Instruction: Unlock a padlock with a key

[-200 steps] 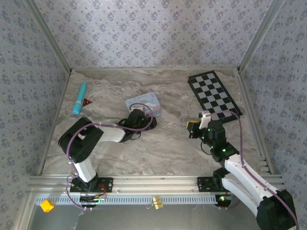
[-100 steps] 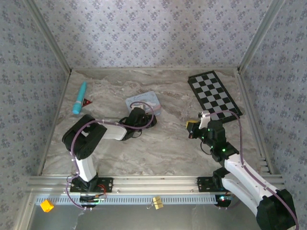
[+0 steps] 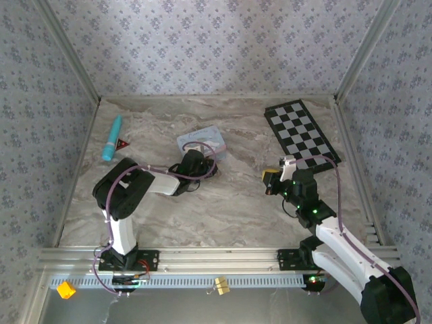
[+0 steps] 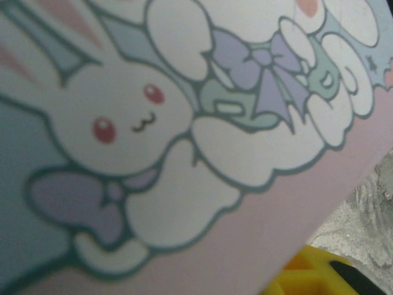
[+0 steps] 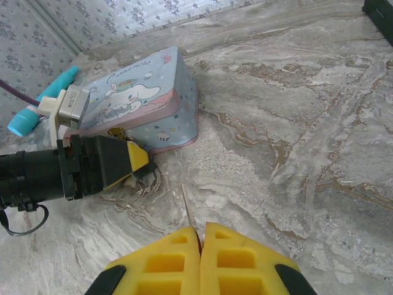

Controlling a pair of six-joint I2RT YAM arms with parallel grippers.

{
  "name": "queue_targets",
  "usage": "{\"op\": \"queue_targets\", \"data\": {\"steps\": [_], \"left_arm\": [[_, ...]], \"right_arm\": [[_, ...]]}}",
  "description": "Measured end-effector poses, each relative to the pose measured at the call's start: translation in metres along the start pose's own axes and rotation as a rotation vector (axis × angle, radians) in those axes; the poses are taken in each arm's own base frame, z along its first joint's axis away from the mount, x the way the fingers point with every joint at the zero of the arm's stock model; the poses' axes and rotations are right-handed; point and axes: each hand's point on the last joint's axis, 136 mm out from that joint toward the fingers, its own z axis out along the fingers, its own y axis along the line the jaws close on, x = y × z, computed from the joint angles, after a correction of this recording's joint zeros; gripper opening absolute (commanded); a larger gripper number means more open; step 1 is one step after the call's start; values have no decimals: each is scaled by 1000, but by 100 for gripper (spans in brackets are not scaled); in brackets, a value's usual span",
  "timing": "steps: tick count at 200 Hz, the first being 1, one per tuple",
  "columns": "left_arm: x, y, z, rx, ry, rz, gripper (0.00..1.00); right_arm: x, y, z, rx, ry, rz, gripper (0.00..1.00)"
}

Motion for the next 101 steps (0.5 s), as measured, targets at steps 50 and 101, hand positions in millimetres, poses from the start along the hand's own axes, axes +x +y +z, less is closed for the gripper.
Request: {"op": "queue_targets", "data": {"steps": [50, 101], "left_arm": [[-3, -4, 1, 20, -9, -9, 42], [-6, -2, 7, -19, -5, -27, 32]], "right_arm": [[0, 0, 0, 0, 1, 0, 0], [0, 0, 0, -3, 2, 0, 0]]}}
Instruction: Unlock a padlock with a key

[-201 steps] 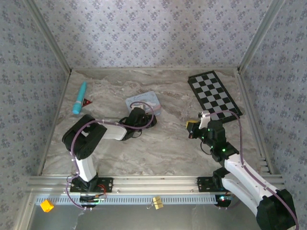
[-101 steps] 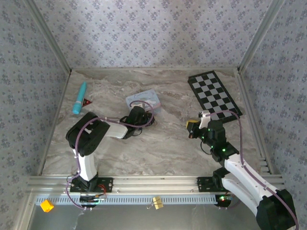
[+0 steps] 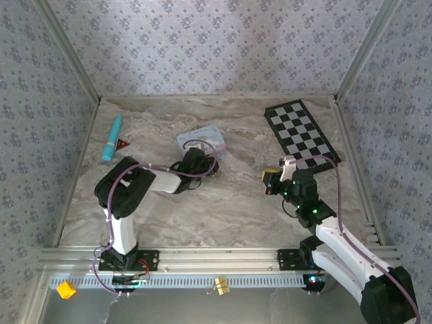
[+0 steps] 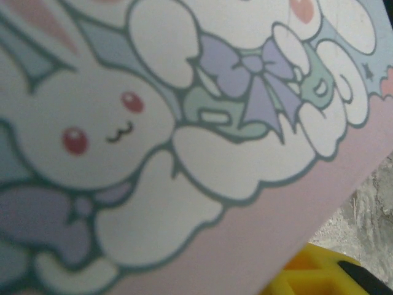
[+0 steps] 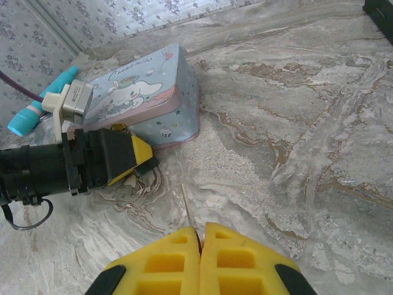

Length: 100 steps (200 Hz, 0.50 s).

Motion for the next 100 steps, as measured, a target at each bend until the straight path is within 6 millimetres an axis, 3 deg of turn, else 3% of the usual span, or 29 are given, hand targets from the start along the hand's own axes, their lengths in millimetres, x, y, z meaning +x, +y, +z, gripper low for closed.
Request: {"op": "queue_targets", "data": {"steps": [71, 100], "left_arm": [[-5, 8, 0, -34, -11, -20, 16], [-6, 9, -3, -35, -15, -23, 14]], "right_arm": [[0, 1, 0, -4, 0, 3, 0], [0, 1, 0, -5, 0, 7, 0]]}}
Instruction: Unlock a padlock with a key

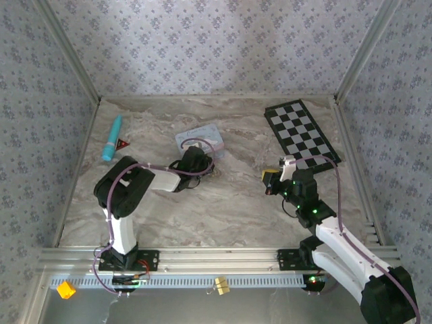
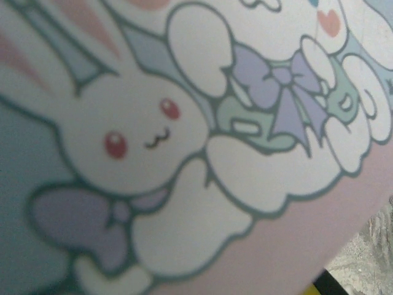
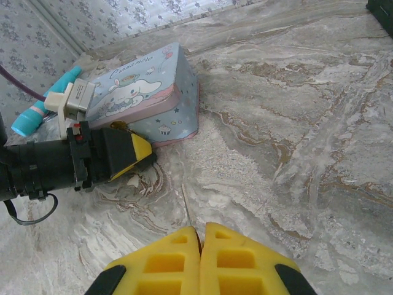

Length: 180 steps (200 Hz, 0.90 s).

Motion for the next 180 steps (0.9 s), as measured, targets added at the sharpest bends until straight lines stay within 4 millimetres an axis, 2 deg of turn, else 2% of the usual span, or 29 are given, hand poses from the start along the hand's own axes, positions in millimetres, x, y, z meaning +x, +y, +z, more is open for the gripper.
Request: {"op": "queue_targets", "data": {"steps": [54, 99, 119, 153, 180], "left_arm": [[6, 10, -17, -30, 36, 1, 13], [19, 9, -38, -21, 170, 19, 13], [28, 5, -46, -5, 253, 27, 13], [39, -4, -53, 27, 362, 19, 14], [48, -7, -57, 50, 417, -2, 16]], "right_arm": [[3, 0, 1, -5, 14, 14, 0], [25, 3, 10, -27, 118, 123, 0], [43, 19, 13, -59, 187, 168, 0], [76, 58, 17, -118, 311, 188, 0], [96, 66, 29, -115, 372, 258, 0]]}}
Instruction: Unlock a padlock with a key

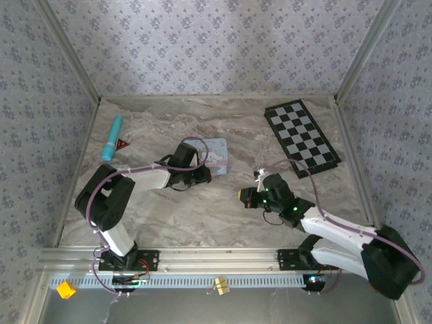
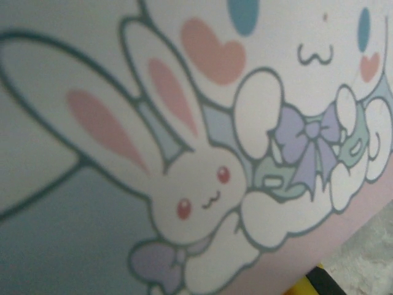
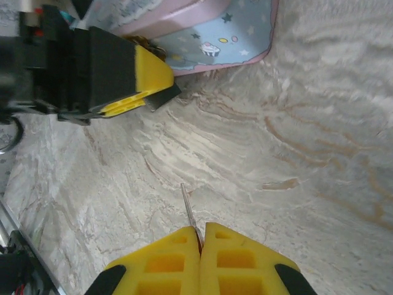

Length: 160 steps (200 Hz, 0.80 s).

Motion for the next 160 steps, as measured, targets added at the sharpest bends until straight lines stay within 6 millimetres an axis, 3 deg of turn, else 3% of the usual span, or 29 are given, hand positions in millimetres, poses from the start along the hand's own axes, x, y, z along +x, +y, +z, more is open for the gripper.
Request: {"op": "queue_targets", "data": {"steps": [52, 109, 160], "left_arm": [[7, -3, 2, 65, 21, -70, 16], [5, -10, 2, 124, 5, -112, 15], [0, -15, 2, 170, -22, -148, 14]], "right_arm": [[8, 0, 38, -33, 29, 200, 0], [-2, 11, 59, -129, -13, 354, 0], [-7, -7, 81, -205, -13, 542, 0]]}}
